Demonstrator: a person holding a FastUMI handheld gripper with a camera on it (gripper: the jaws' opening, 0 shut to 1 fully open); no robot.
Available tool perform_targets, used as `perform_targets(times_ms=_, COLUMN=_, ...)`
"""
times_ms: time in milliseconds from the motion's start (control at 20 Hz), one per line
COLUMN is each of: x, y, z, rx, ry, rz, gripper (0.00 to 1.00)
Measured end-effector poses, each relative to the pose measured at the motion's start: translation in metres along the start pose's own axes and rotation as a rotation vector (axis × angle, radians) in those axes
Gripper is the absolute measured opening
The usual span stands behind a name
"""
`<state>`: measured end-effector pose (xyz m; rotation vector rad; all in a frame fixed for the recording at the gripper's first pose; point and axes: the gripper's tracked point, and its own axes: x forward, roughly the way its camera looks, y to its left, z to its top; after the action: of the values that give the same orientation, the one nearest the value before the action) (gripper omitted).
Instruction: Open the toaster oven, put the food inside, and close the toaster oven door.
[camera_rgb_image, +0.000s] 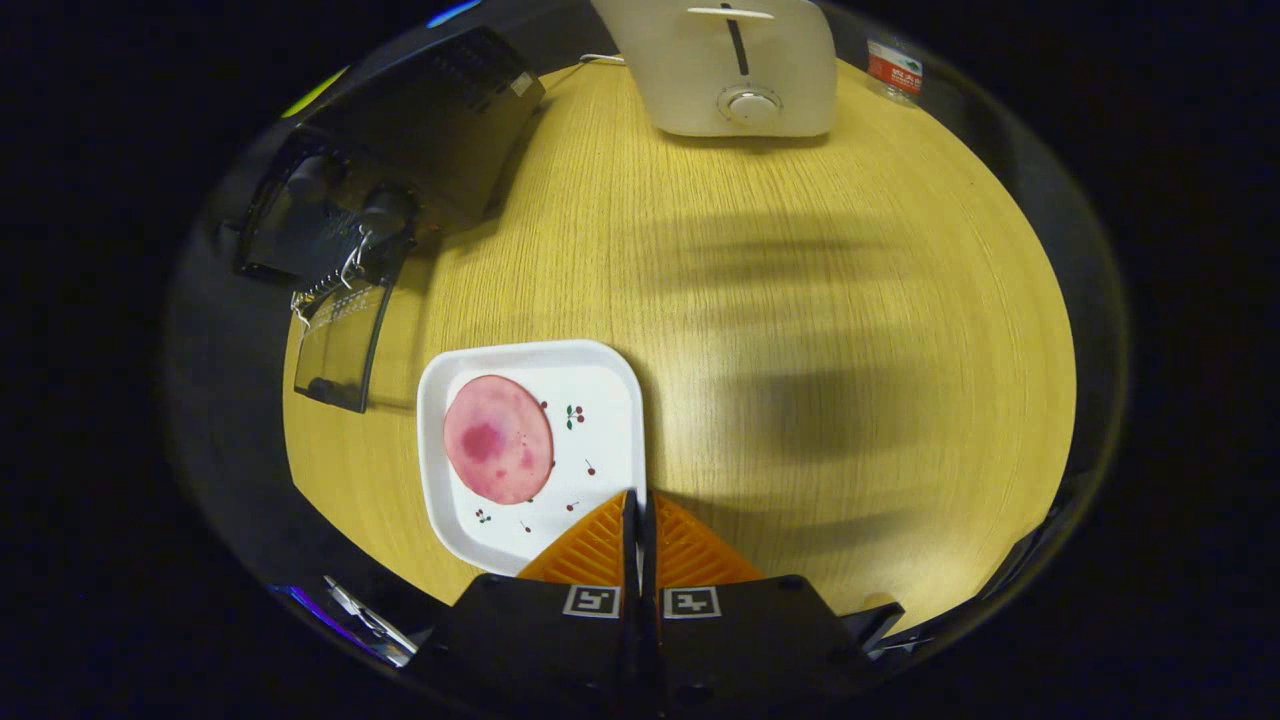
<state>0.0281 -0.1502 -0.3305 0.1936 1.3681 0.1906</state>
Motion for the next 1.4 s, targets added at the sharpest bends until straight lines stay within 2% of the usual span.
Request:
perform_targets(times_ms=350, x=-0.008, y=0.018, z=-0.002, rx=0.214, ry=-0.011, rz=0.196, gripper=0.02)
perform_targets(times_ms=550, x=-0.022, y=0.025, z=0.004, rx=0.270, ry=-0.029, rz=0.261, gripper=0.02)
perform_targets(times_ms=900, x=-0.062, y=0.036, z=0.004, rx=0.307, ry=-0.097, rz=0.319, gripper=0.02)
perform_targets(times_ms=1100, x=-0.084, y=0.056, z=-0.014, rx=0.305, ry=-0.150, rz=0.318, gripper=0.02)
perform_targets(times_ms=1400, x=-0.111, y=0.099, z=-0.042, rx=0.318, ry=-0.211, rz=0.360, gripper=0.02)
